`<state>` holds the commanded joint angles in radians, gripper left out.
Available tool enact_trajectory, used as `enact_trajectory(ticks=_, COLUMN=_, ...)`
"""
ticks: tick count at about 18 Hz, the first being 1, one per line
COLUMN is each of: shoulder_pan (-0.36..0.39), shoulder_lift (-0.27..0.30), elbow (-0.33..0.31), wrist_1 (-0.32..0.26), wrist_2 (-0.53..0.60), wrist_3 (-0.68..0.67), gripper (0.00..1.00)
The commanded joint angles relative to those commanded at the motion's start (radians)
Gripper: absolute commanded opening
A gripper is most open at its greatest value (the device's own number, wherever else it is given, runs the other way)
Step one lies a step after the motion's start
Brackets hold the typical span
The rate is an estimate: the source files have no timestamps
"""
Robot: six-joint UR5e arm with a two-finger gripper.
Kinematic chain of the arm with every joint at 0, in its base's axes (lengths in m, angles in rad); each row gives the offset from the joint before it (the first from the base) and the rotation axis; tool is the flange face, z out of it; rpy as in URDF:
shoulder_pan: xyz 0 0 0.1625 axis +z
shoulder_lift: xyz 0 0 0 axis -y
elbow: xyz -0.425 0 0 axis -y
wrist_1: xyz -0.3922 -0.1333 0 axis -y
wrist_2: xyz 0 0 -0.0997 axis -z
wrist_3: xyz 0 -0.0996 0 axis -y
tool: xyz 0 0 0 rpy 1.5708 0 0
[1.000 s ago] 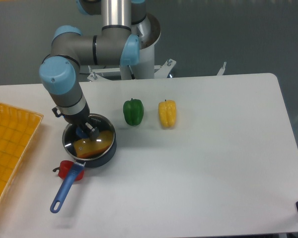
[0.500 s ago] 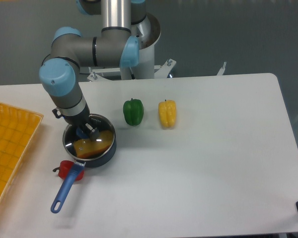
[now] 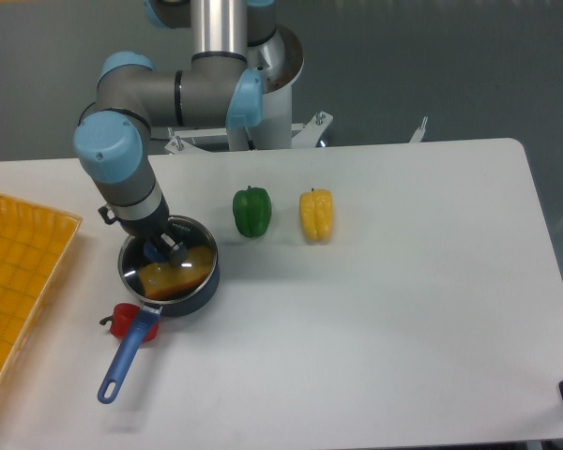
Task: Close the pot lid
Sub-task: 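Settle the glass lid onto the saucepan rim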
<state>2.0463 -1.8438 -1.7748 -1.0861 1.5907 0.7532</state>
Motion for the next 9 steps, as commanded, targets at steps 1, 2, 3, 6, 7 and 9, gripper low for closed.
enact_trajectory(ticks=1, shoulder_pan=0.000, shoulder_lift=-0.002, elbow=0.000, wrist_1=0.000, wrist_2=0.000, wrist_3=0.000, gripper=0.58)
enact_trajectory(ticks=2, shoulder_pan=0.000, shoulder_lift=-0.002, elbow=0.000, wrist_1=-0.002, wrist_2=0.000, wrist_3=0.002, gripper=0.58)
enact_trajectory(ticks=3, shoulder_pan=0.000, shoulder_lift=-0.002, elbow=0.000, wrist_1=-0.002, wrist_2=0.000, wrist_3=0.000, gripper=0.58)
enact_trajectory(ticks=6, shoulder_pan=0.000, shoulder_lift=-0.005, elbow=0.002, wrist_1=-0.002, wrist_2=0.000, wrist_3=0.000, gripper=0.61)
enact_trajectory(ticks=7, shoulder_pan=0.002, shoulder_lift=-0.006, elbow=0.005, wrist_1=-0.002, wrist_2=0.002, wrist_3=0.002, gripper=0.64)
enact_trajectory(ticks=9, shoulder_pan=0.000, shoulder_lift=-0.008, elbow=0.005, wrist_1=-0.002, wrist_2=0.003, wrist_3=0.002, gripper=0.71)
